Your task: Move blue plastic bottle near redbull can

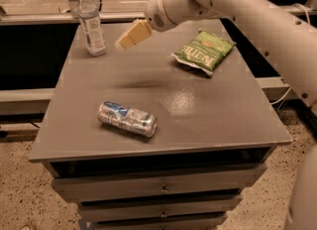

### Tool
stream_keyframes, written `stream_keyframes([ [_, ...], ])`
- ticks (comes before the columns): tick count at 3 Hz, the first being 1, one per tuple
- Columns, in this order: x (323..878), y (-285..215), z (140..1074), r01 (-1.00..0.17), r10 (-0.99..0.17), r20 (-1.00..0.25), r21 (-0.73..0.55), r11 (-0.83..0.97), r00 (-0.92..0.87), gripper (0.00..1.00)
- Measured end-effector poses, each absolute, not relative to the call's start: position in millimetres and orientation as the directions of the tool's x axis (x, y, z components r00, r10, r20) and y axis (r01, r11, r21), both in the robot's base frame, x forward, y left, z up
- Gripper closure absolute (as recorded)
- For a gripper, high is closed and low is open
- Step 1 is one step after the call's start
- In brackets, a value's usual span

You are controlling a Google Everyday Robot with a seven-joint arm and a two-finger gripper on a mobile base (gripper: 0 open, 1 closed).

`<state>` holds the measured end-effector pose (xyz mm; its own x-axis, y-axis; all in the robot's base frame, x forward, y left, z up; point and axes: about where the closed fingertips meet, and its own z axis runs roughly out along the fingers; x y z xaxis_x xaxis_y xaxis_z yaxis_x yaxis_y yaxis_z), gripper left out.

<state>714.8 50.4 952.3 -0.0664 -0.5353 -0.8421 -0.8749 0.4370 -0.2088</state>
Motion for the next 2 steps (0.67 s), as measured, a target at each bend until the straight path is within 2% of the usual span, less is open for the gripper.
stream_keyframes([
  [2,782,146,935,-0.912,-0.299,-0.951,-0.191,0.363,0.081,0.00],
])
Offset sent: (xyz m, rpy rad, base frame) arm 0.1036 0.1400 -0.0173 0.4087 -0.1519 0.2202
